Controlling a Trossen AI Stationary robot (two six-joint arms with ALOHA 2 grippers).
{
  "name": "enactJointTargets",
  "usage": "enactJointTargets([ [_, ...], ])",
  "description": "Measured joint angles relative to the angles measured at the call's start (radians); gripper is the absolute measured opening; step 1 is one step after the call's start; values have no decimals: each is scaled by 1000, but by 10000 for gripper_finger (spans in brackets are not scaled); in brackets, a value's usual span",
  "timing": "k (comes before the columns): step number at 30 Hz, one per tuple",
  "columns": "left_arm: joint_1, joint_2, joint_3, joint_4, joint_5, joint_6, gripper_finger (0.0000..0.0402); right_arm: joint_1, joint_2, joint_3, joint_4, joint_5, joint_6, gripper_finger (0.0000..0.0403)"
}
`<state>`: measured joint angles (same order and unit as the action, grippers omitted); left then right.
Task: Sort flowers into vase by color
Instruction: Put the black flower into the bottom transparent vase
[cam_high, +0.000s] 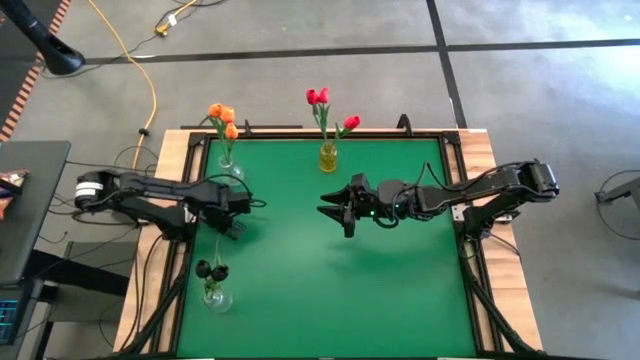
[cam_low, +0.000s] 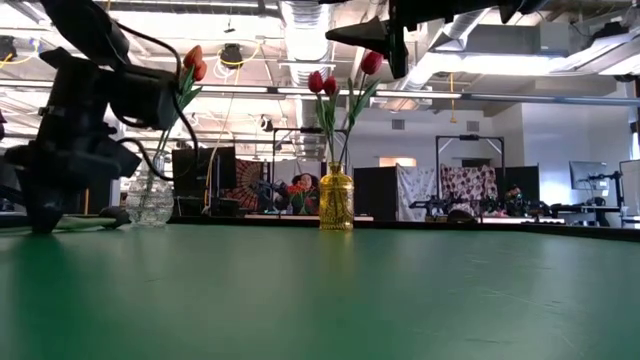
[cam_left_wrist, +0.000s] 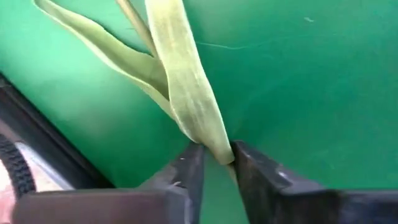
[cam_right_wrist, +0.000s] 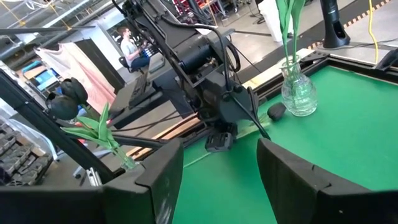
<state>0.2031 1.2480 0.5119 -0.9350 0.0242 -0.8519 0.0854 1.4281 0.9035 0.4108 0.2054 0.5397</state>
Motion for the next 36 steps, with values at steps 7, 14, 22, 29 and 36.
enactJointTargets([
  [7, -7, -95, -2, -13, 47, 84, 9, -6, 0, 0, 0, 0, -2, 230],
  [14, -34, -208, -1, 48, 111, 167, 3, -11, 0, 0, 0, 0, -2, 230],
  [22, -65, -351, -1, 448, 172, 277, 1, -25, 0, 0, 4, 0, 9, 230],
  [29, -80, -414, 0, 850, 214, 332, 0, -38, 0, 0, 44, 1, 72, 230],
  [36, -78, -426, 1, 1120, 187, 415, 0, -37, 0, 0, 84, 1, 103, 230],
])
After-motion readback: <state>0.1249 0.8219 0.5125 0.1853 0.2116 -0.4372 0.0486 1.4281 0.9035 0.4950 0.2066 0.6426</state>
